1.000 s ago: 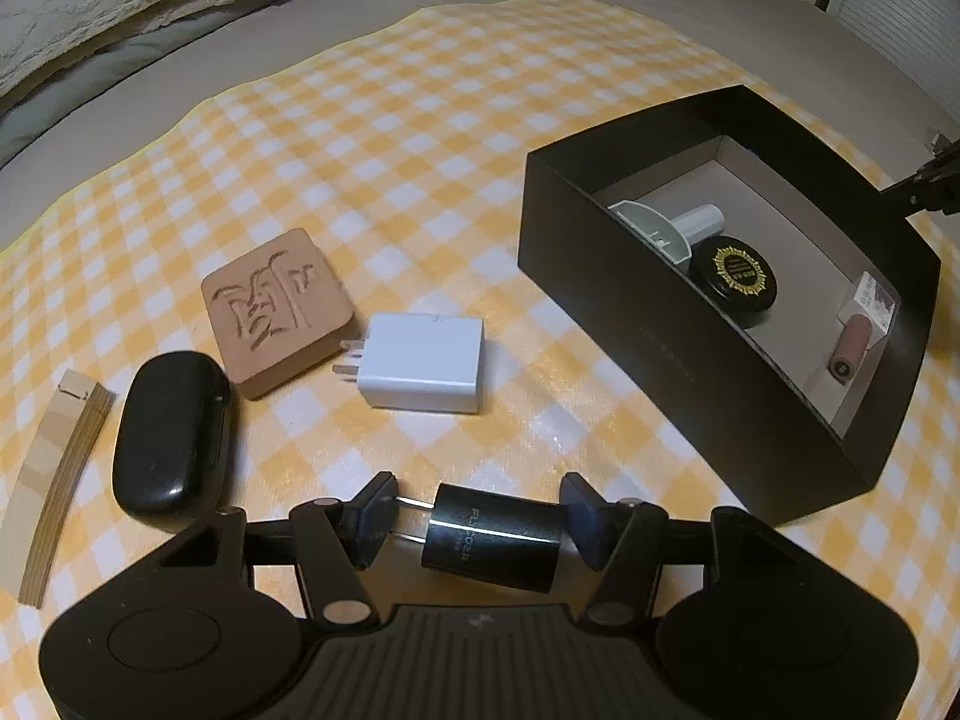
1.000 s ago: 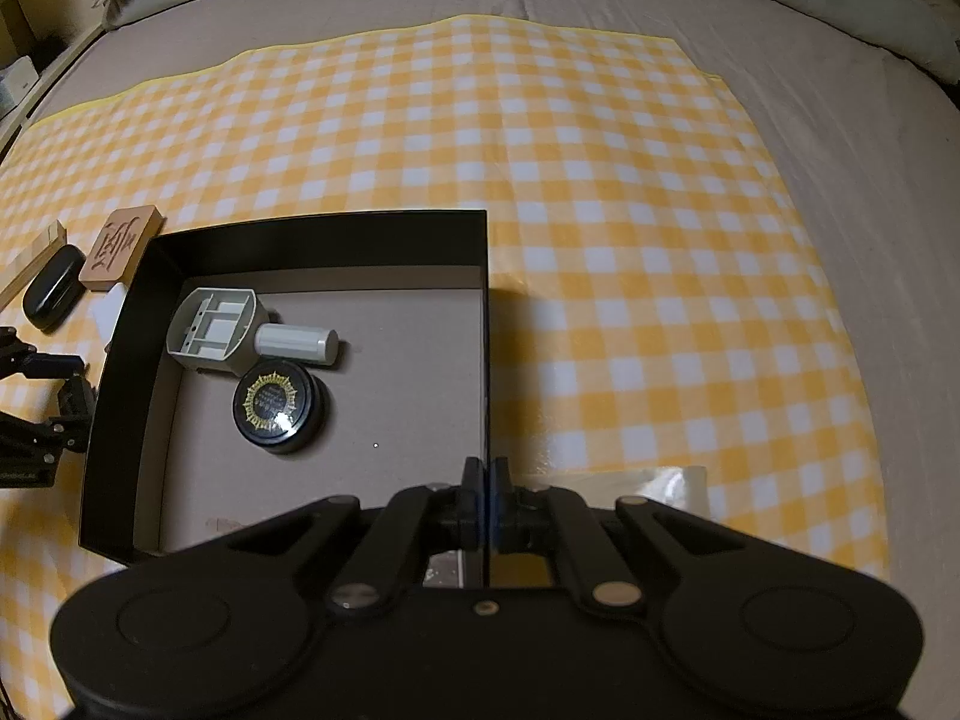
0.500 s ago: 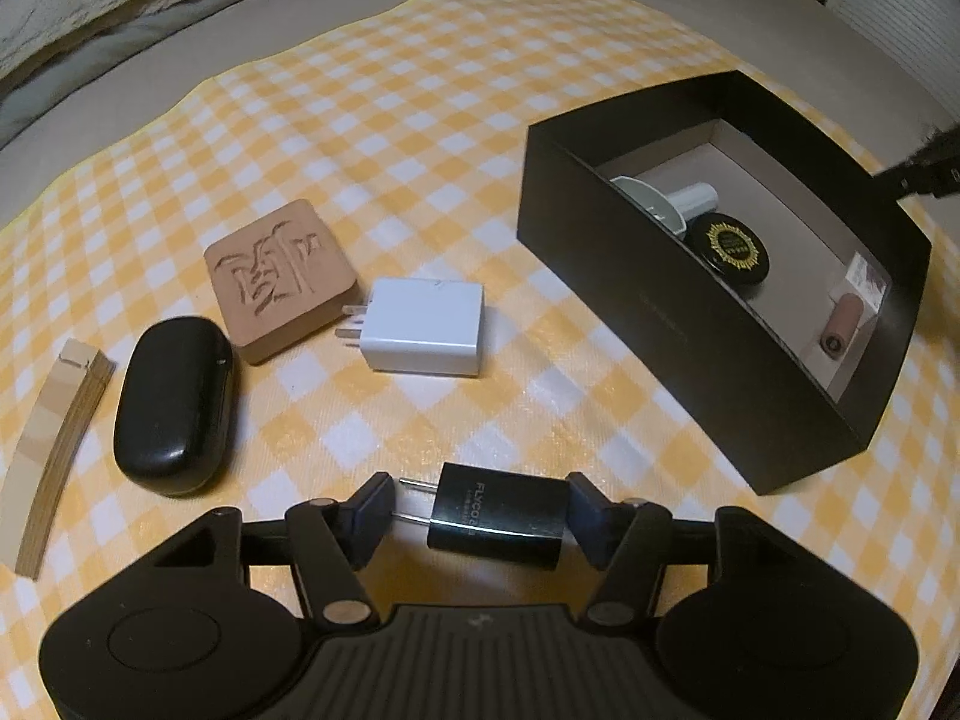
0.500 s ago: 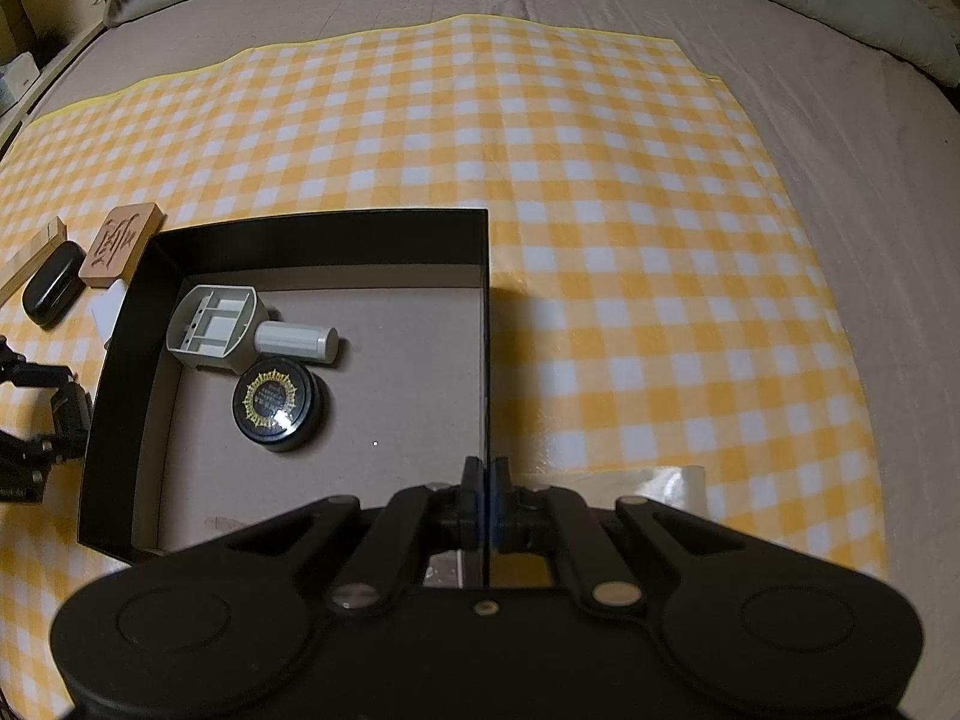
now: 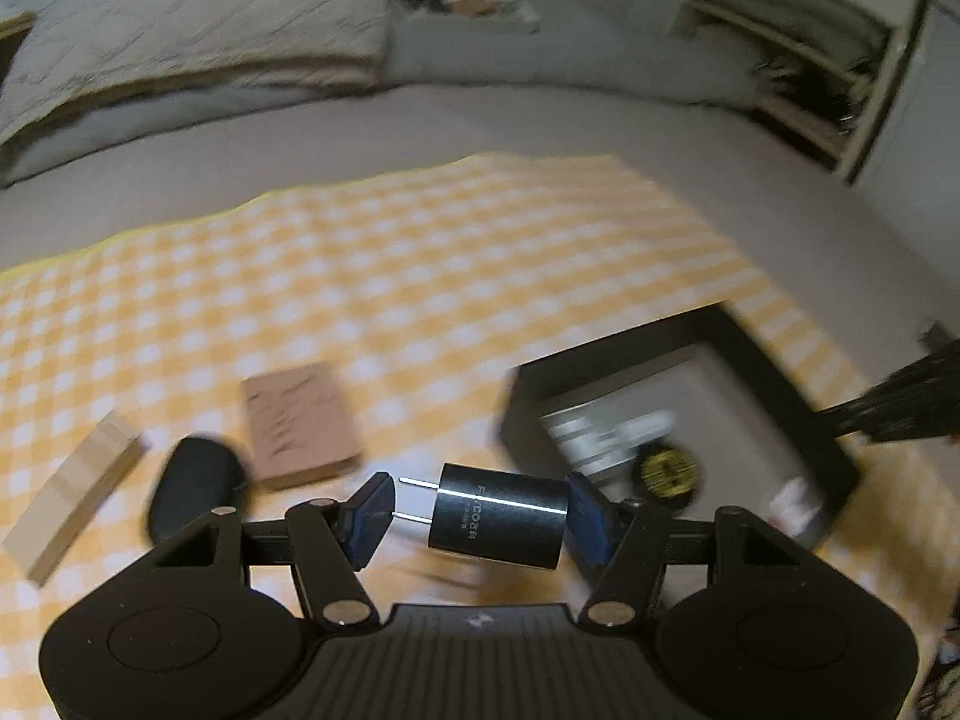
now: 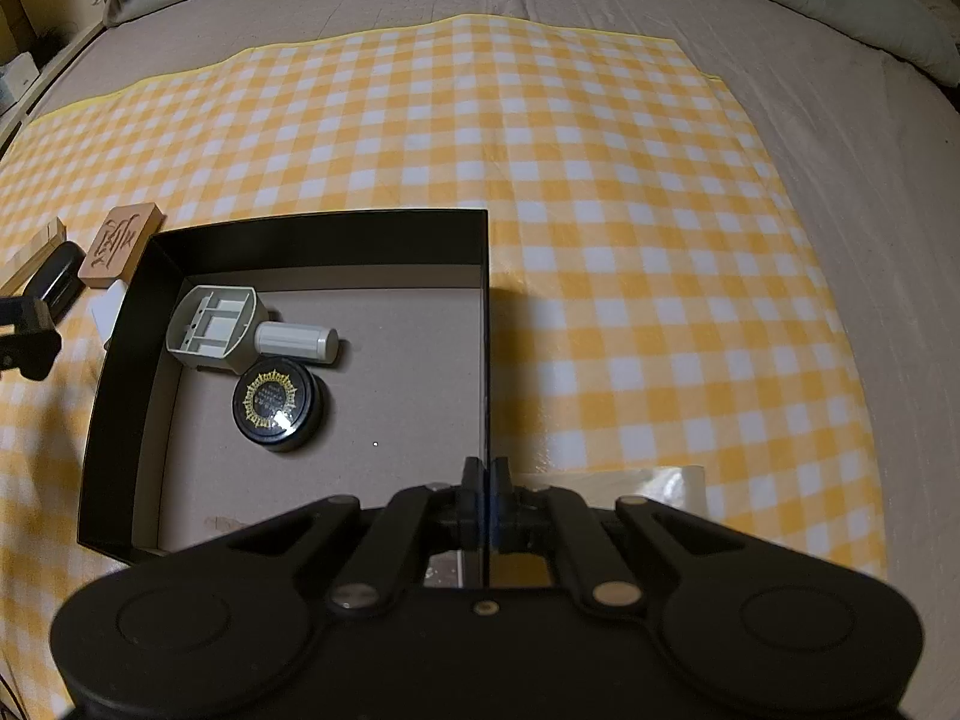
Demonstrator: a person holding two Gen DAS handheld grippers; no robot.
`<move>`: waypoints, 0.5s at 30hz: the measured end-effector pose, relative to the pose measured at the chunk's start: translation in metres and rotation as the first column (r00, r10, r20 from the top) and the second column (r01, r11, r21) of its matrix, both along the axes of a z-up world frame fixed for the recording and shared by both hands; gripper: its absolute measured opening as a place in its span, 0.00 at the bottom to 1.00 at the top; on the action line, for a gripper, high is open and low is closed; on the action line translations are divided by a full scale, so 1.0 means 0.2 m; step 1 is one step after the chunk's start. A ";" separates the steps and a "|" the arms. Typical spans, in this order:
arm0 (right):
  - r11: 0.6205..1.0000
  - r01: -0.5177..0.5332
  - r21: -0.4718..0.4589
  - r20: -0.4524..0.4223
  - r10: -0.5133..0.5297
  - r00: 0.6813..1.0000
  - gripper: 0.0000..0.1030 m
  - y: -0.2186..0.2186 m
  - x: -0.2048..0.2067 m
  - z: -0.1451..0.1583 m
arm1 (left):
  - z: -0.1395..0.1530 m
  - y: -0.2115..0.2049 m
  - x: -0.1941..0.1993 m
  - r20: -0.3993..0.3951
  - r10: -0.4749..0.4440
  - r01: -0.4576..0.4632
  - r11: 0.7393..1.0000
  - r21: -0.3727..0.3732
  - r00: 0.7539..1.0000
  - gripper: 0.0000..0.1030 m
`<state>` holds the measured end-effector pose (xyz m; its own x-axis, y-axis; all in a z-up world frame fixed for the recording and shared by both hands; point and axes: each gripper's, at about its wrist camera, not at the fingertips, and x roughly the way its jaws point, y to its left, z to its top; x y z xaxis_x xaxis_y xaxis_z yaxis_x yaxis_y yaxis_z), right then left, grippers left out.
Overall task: Organize rigid objects
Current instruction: 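Carry the black charger with the left tool into the box and release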
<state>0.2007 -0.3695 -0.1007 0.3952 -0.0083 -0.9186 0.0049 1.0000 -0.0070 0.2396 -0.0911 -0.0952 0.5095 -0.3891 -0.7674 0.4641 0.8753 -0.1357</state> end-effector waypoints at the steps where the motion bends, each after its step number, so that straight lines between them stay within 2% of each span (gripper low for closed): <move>1: 1.000 0.000 0.001 0.000 0.000 1.000 0.02 0.00 0.00 0.00 | 0.01 -0.05 -0.01 0.002 -0.024 0.024 1.000 -0.015 1.000 0.60; 8: 1.000 -0.003 -0.005 0.000 0.003 1.000 0.02 0.00 0.00 0.00 | 0.00 -0.35 -0.13 0.006 -0.204 0.204 0.979 -0.019 0.979 0.60; 11: 1.000 -0.004 -0.004 0.001 0.004 1.000 0.02 0.00 -0.01 0.00 | -0.04 -0.46 -0.14 -0.032 -0.250 0.250 0.968 0.024 0.968 0.60; 15: 1.000 -0.004 0.002 0.000 0.004 1.000 0.02 0.00 -0.01 0.00 | -0.11 -0.55 -0.16 -0.082 -0.313 0.321 0.940 0.118 0.946 0.60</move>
<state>0.1981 -0.3688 -0.1008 0.3948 -0.0051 -0.9188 0.0013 1.0000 -0.0050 0.2076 -0.2008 -0.1174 0.3267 -0.4189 -0.8472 0.7144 0.6964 -0.0689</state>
